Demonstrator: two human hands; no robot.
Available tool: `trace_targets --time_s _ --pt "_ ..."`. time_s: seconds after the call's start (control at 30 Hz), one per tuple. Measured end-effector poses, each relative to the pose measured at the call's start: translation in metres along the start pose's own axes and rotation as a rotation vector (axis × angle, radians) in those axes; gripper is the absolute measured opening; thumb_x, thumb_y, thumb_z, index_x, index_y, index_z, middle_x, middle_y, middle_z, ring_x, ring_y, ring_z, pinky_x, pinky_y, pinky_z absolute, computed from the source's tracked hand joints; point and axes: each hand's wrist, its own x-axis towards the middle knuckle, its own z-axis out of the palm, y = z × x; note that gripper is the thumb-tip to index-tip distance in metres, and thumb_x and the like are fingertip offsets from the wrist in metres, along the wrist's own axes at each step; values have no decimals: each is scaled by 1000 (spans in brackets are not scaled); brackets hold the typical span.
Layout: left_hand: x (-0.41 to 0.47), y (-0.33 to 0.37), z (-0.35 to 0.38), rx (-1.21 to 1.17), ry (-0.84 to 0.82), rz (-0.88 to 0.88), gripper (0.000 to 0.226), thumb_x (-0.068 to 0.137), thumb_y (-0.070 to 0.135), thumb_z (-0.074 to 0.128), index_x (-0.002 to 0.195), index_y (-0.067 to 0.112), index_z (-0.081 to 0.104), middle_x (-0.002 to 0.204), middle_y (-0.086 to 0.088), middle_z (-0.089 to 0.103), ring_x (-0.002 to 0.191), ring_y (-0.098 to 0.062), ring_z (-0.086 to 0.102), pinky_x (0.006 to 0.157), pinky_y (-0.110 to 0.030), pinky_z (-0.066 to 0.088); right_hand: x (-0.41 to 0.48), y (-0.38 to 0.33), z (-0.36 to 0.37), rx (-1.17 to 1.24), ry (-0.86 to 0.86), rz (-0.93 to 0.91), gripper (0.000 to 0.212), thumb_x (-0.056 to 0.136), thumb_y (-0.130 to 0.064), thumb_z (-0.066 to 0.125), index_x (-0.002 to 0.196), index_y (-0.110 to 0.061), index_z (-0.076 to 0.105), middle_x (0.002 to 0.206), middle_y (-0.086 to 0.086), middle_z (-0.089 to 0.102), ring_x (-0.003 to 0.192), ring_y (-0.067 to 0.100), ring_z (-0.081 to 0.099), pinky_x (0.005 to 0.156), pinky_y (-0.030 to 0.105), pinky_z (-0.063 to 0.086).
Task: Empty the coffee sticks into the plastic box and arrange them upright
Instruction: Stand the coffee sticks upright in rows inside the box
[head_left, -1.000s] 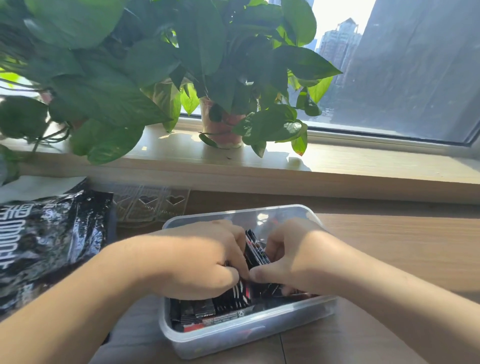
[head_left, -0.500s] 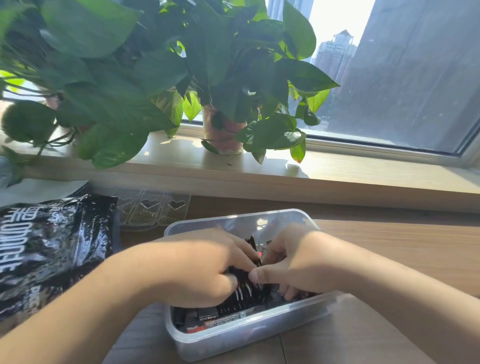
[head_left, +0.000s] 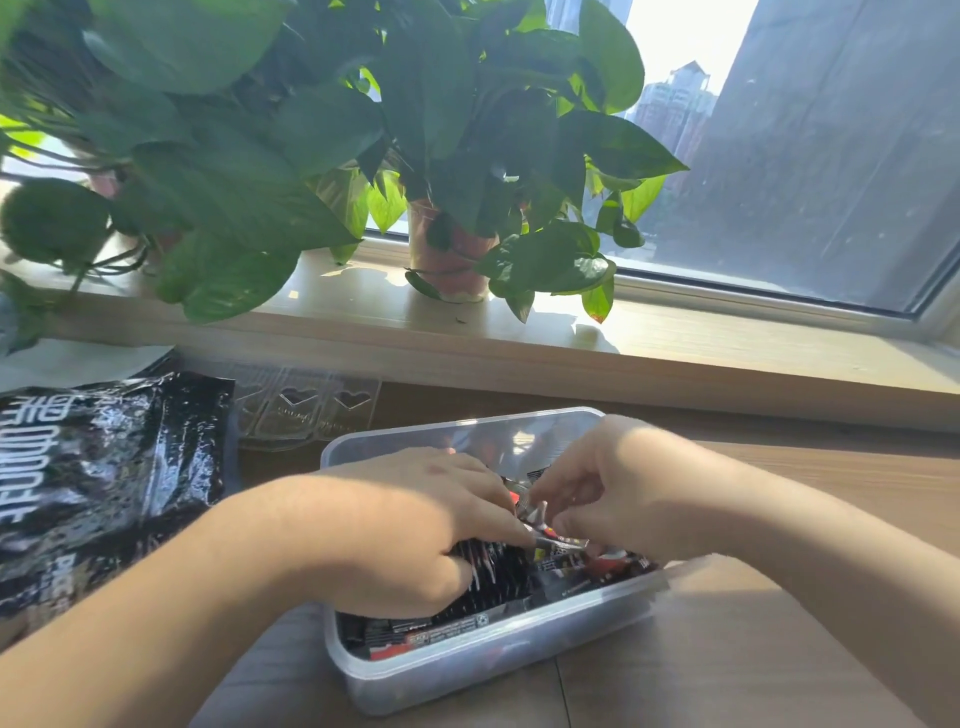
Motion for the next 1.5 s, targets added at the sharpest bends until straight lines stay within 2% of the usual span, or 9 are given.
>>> trace_targets --time_s 0.1,0.3,0.5,0.7,0.87,0.93,1.03,1.17,1.5 --pt "0 5 -2 35 -12 -34 70 74 40 32 143 52 36 142 28 40 136 4 17 114 -21 13 3 9 -6 -232 95 -98 21 84 -20 73 104 -16 75 93 -5 75 77 -6 62 67 17 51" --pt "0 6 0 49 -14 -36 76 62 55 14 132 52 43 135 29 44 130 3 22 114 -29 22 17 11 10 -384 -67 -178 57 71 -61 76 122 -37 63 118 -14 66 104 9 60 88 35 54" --pt "0 7 -2 27 -17 -47 75 61 53 14 128 53 47 131 32 47 127 7 22 114 -29 23 28 9 6 -440 -149 -191 44 72 -59 78 110 -37 71 80 -14 57 76 7 53 66 28 46" --pt "-1 5 -1 11 -32 -80 74 62 53 15 130 55 45 130 34 45 127 9 21 114 -29 24 22 11 -1 -350 -144 -165 48 75 -43 84 121 -39 69 105 -13 71 81 1 62 58 3 41" --pt "-1 3 0 20 -37 -102 75 62 54 15 132 56 44 131 35 44 129 9 20 115 -31 25 22 12 -1 -246 -124 -72 60 70 -46 87 123 -36 61 97 -17 65 81 -3 62 66 13 49" --pt "0 3 0 25 -47 -101 75 62 55 15 132 56 43 132 36 43 129 9 20 115 -31 25 22 6 1 -310 -154 -50 44 74 -50 82 108 -25 70 90 -9 70 80 11 66 68 27 54" --pt "0 5 -1 30 -53 -99 76 60 55 15 131 56 44 133 34 44 129 9 19 115 -30 24 26 -1 9 -322 -171 -15 38 74 -51 81 83 -15 72 69 -1 68 61 16 59 56 30 49" --pt "1 6 -2 25 -54 -103 79 58 54 14 131 55 46 134 32 46 130 8 19 115 -29 23 29 -2 10 -292 -219 22 42 75 -50 79 93 -12 76 86 7 77 67 21 67 68 37 60" --pt "-3 10 -6 22 -97 -124 62 74 45 31 134 56 41 139 34 40 131 8 17 115 -30 23 21 -8 -1 -358 -169 37 32 89 -39 67 78 -9 64 63 -1 54 55 18 51 51 27 41"
